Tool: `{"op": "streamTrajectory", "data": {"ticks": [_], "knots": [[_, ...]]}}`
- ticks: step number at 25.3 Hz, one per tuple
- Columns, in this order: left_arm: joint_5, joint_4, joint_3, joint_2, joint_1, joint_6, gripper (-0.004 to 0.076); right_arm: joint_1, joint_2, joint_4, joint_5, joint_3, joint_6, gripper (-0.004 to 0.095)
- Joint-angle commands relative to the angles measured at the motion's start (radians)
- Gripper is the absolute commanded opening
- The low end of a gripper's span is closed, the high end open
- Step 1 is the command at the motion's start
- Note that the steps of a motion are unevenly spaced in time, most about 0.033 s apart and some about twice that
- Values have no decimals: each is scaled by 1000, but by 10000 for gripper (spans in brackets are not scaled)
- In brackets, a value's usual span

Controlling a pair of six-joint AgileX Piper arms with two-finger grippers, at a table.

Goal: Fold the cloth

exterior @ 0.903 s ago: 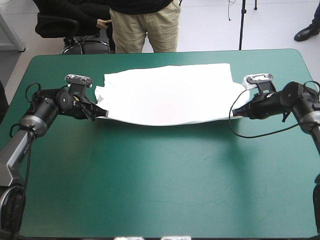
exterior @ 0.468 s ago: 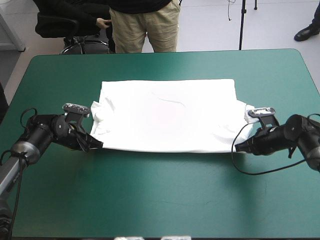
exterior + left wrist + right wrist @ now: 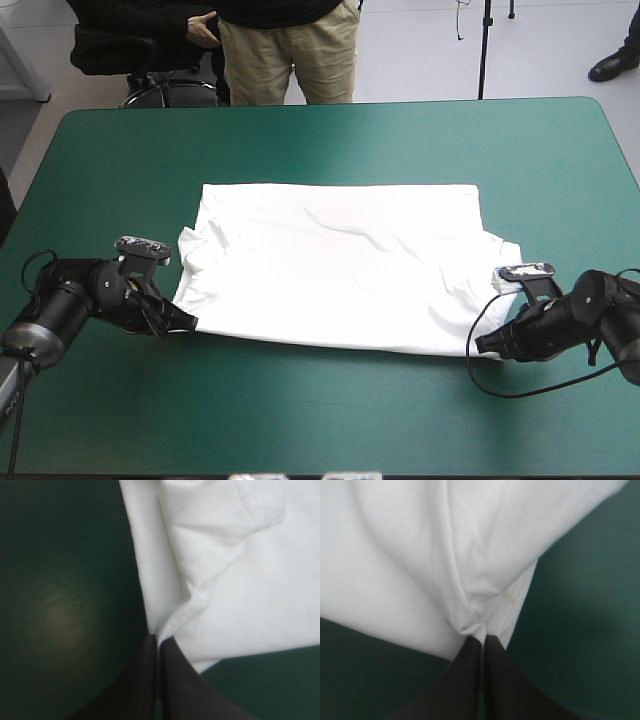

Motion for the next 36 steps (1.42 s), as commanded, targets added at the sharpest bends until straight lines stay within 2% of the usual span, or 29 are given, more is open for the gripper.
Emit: {"op": "streamTrajectory", "data": {"ticks": [1,6,8,11,12,15,17,21,25,26,29,31,36], "knots": [[20,4,1,-26,-1,-9,-17,-4,-24,0,-2,-1,-4,5],[39,4,33,-26,-1,5,-12,39,-27,5,-17,-1,-16,5],[39,-5,35,-26,-1,33,27,69,-29,5,-32,-1,-16,17],[37,-69,35,-26,-1,82,169,107,-43,7,-51,-12,-4,143],[37,-111,35,-26,-1,107,250,112,-47,10,-50,-19,1,199],[26,-194,27,-44,-1,131,417,112,-89,5,-46,-55,32,317],[6,-211,10,-72,-1,140,465,112,-128,-10,-40,-96,53,357],[-92,-185,-89,-167,-1,49,465,99,-218,-117,-43,-226,135,362],[-101,-110,-221,-165,-1,-2,465,47,-225,-242,6,-368,182,369],[-105,-95,-235,-159,-1,-11,465,34,-219,-240,8,-382,182,378],[-137,-75,-245,-132,-1,-36,465,-16,-137,-232,4,-383,187,516],[-135,-79,-245,-120,-1,-36,465,-49,-56,-229,-37,-383,190,567],[-131,-81,-245,-116,-1,-36,465,-77,182,-152,-156,-383,137,565]]}}
